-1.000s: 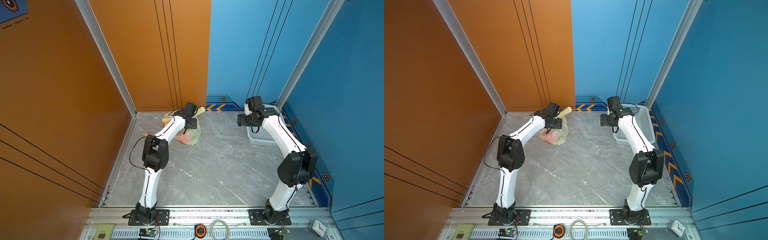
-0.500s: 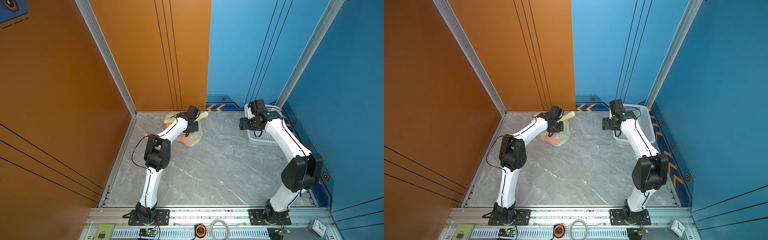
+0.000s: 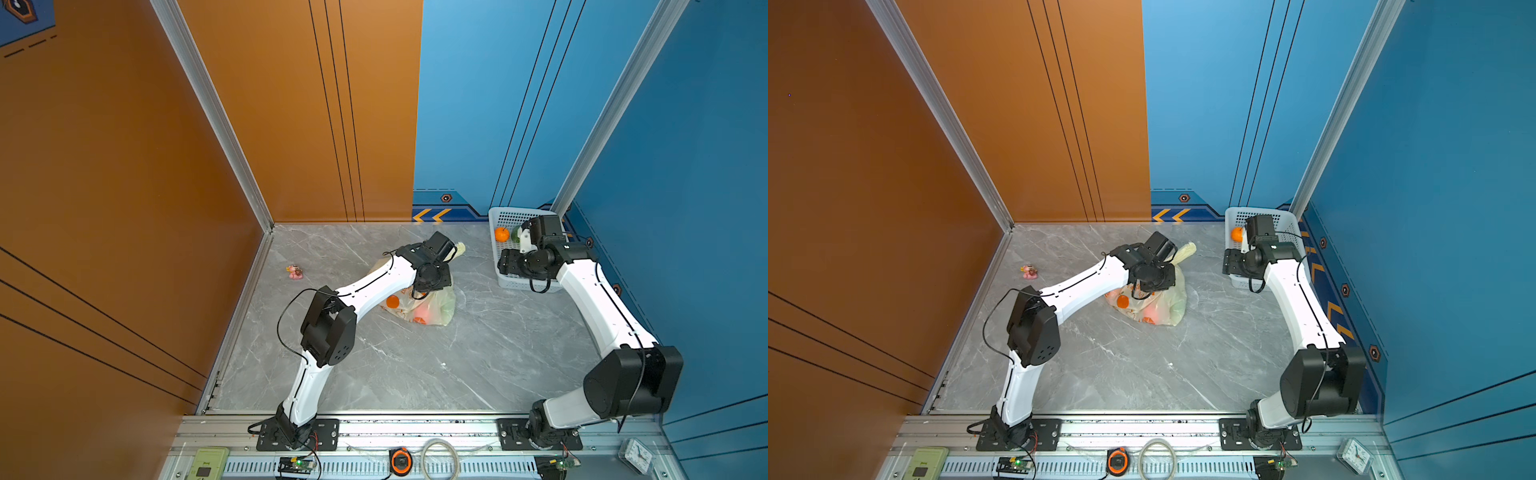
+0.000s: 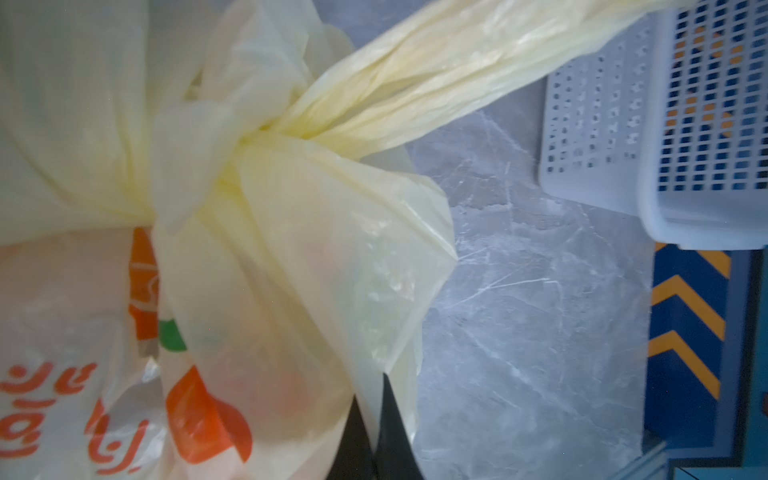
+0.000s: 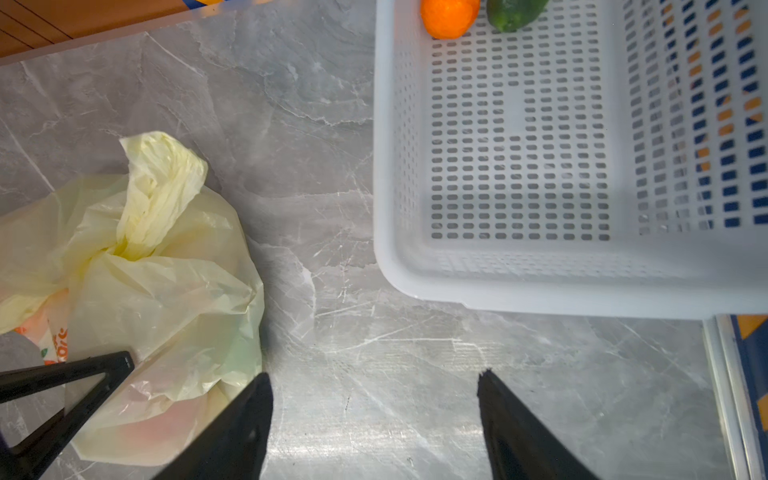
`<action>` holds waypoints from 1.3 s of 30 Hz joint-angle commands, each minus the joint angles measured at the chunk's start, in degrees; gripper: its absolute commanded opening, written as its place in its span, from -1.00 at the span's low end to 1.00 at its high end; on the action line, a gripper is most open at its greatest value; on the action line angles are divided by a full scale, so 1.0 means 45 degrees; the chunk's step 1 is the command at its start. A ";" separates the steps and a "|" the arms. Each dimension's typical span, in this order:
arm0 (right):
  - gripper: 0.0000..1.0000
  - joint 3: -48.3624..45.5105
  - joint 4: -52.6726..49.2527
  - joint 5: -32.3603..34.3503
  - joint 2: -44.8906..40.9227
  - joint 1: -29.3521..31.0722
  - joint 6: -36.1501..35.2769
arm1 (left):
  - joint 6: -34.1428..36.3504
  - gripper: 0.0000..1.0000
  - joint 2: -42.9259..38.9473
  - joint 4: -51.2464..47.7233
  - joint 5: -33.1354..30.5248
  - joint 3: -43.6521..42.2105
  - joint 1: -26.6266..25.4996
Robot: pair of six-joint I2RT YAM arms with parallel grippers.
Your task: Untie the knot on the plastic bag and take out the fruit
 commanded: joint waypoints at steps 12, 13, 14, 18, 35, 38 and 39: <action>0.59 -0.0576 -0.0177 -0.1159 -0.0951 -0.0811 0.0827 | -0.0951 0.08 0.0988 0.0177 0.0795 0.2205 -0.0377; 0.59 -0.0479 -0.0162 -0.1197 -0.0924 -0.0812 0.0841 | -0.0766 0.12 0.0761 0.0043 0.0645 0.2152 -0.0368; 0.59 -0.0390 -0.0168 -0.1280 -0.0852 -0.0799 0.0861 | -0.0497 0.16 0.0471 -0.0135 0.0522 0.2095 -0.0355; 0.60 -0.0058 -0.0162 -0.1520 -0.0559 -0.0452 0.0890 | 0.0710 0.20 -0.0460 -0.1189 0.0050 0.1997 -0.0176; 0.63 0.0960 -0.0008 -0.0933 0.0482 0.2770 0.0946 | 0.4239 0.59 -0.1025 -0.2827 -0.0303 0.0905 0.2775; 0.64 0.0992 0.0003 -0.0700 0.0482 0.2992 0.1077 | 0.3526 0.61 -0.0381 -0.2814 0.0088 0.1238 0.2930; 0.64 0.0991 -0.0004 -0.0676 0.0499 0.3031 0.1076 | 0.3260 0.61 -0.0244 -0.2813 0.0243 0.1293 0.2955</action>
